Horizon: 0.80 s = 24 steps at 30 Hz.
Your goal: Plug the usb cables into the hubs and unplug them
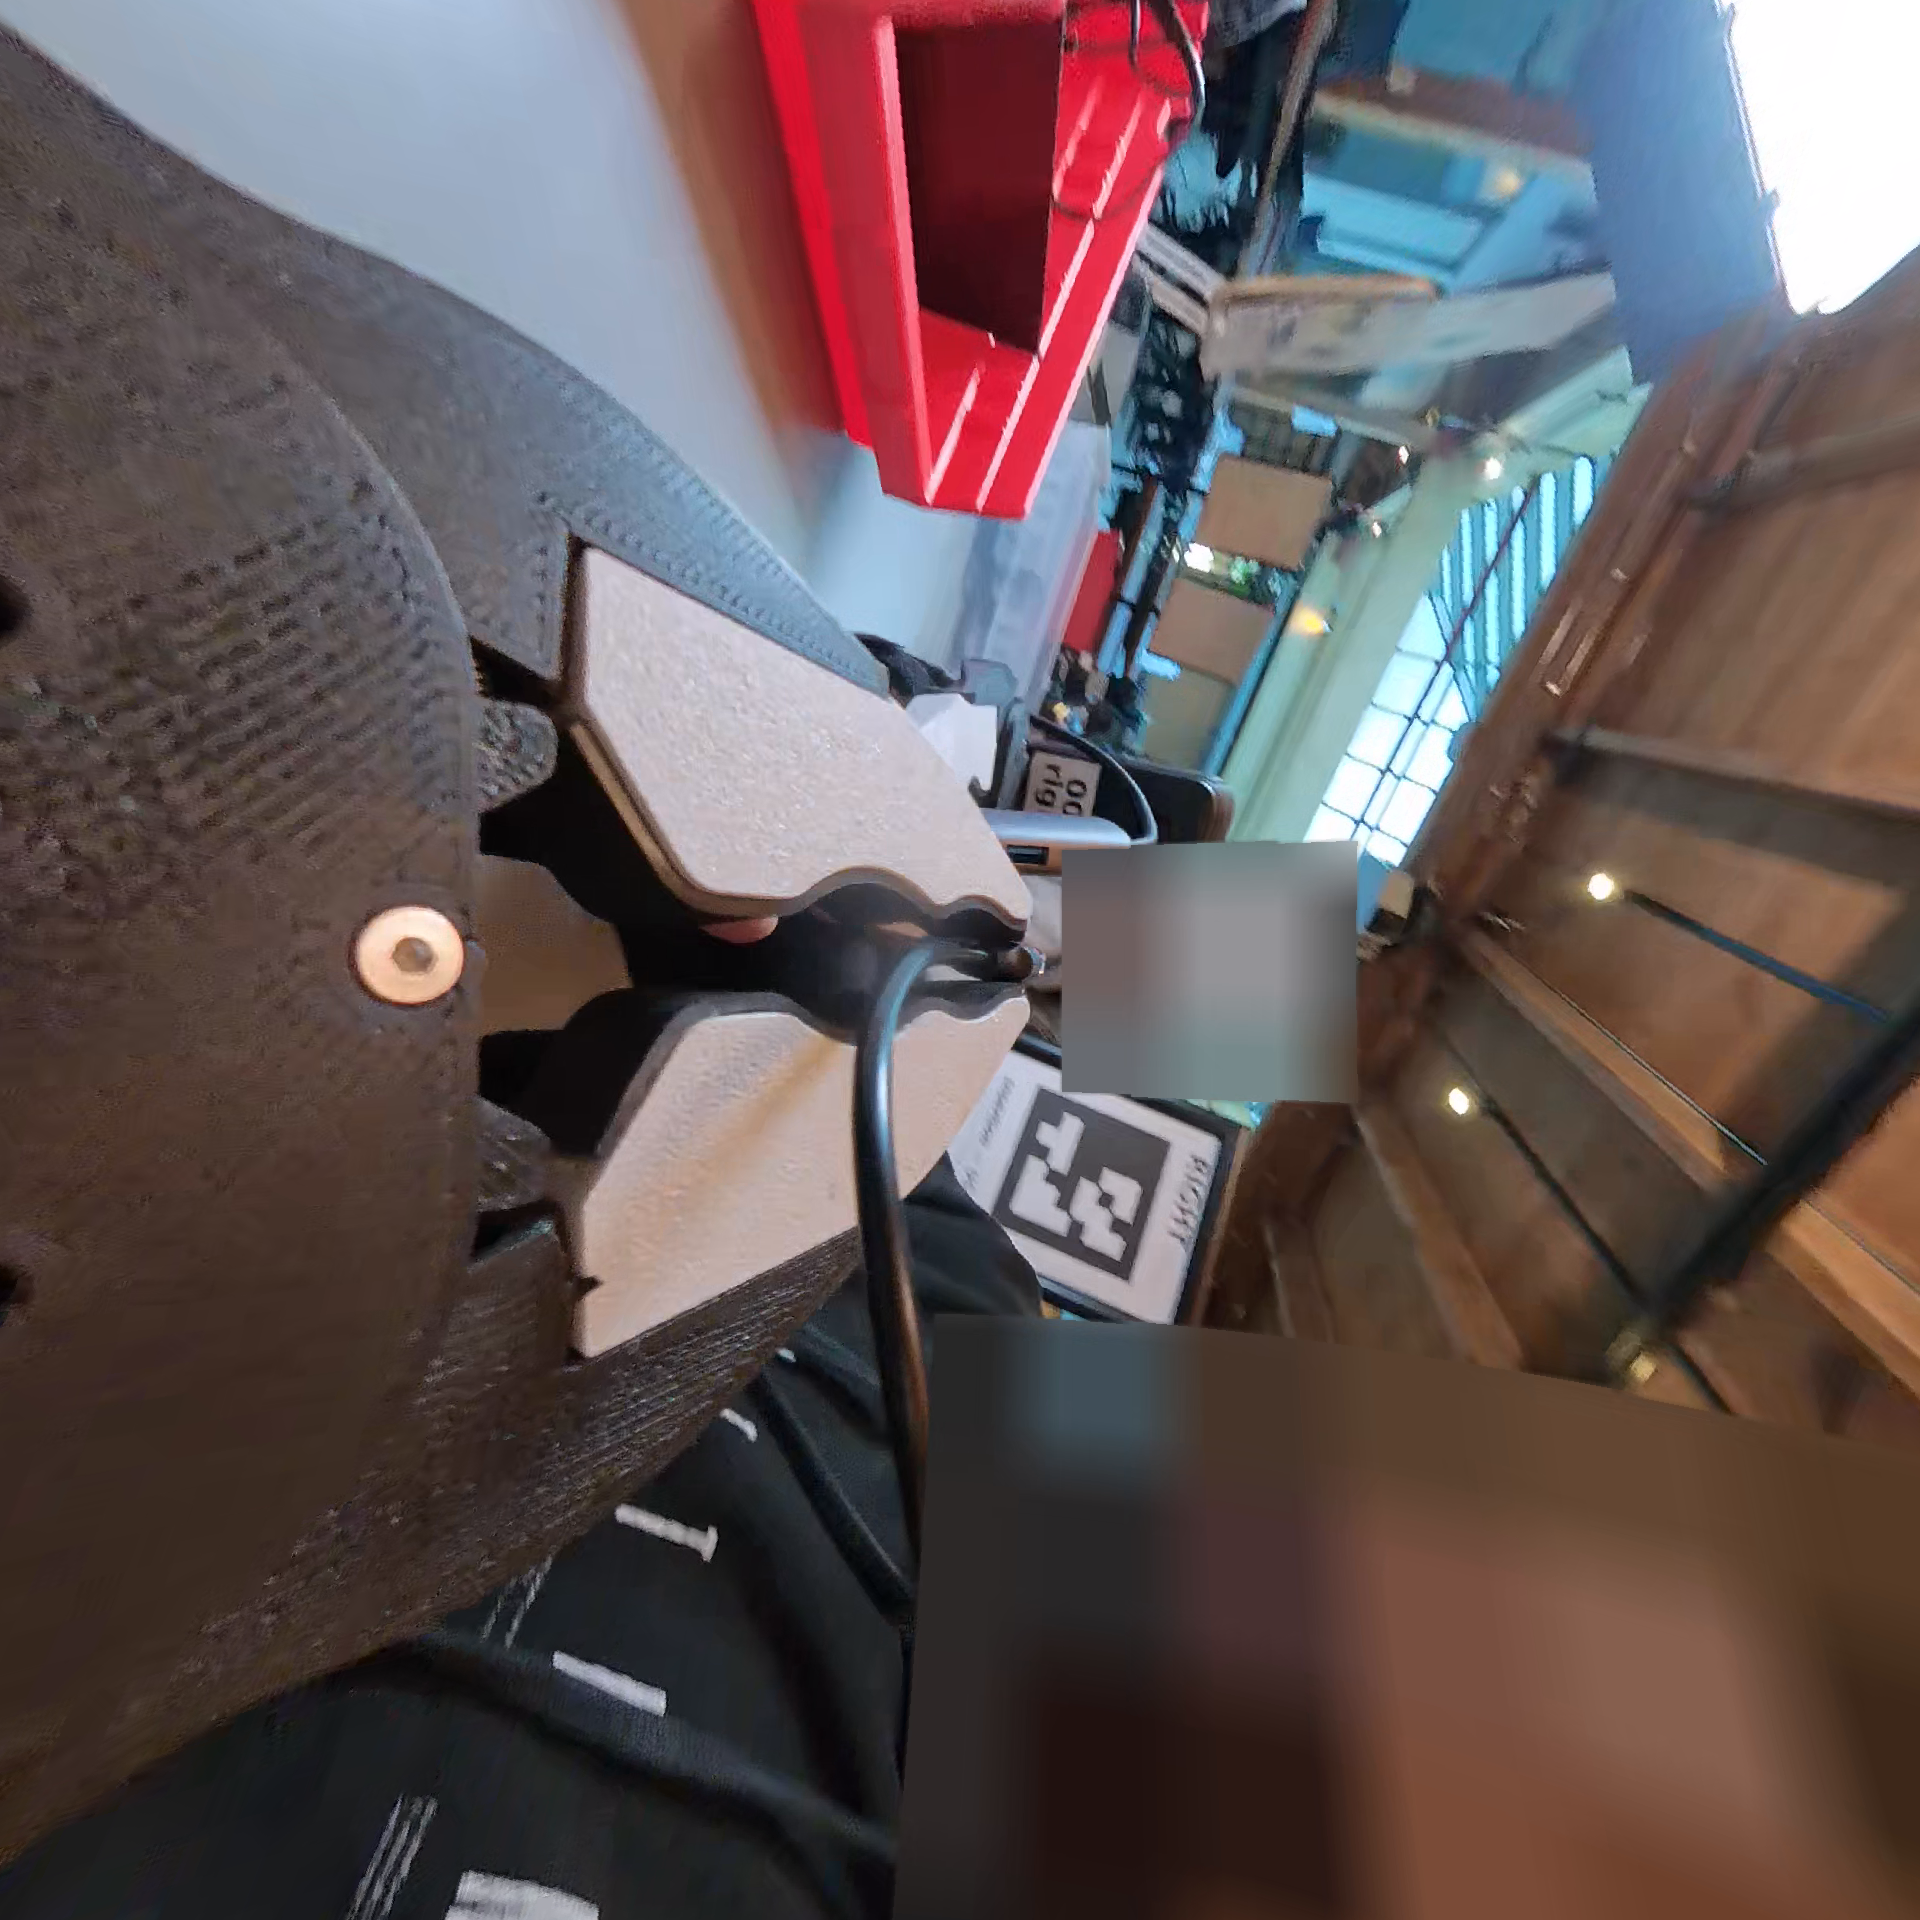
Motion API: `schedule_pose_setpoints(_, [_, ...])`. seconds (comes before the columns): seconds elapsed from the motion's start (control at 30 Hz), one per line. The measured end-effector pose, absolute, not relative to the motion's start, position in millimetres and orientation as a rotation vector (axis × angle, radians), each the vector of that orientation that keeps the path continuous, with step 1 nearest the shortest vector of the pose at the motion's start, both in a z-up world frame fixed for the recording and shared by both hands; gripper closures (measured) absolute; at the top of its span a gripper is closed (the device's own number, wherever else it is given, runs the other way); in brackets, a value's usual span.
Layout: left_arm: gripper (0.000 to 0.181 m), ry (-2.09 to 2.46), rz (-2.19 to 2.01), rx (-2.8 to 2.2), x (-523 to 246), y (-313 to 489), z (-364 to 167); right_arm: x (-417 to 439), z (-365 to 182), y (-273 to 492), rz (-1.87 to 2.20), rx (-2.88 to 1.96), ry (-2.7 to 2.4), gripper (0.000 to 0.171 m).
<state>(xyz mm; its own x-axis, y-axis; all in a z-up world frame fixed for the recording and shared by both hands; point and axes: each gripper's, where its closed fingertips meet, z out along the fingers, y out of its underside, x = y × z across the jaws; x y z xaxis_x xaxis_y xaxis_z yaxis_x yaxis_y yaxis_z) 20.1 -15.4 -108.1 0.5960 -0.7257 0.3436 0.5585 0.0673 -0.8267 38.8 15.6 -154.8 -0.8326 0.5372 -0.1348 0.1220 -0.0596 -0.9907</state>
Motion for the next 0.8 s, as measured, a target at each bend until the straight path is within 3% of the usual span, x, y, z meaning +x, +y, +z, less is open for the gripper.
schedule_pose_setpoints(0.4, [0.174,0.177,-1.046,-1.141,32,-9,-113,54,-143,11,2.103,-0.594,-1.889,0.153])
schedule_pose_setpoints(0.8, [0.173,0.296,-0.431,-1.582,53,17,-137,44,-172,11,1.943,-0.560,-1.996,0.153])
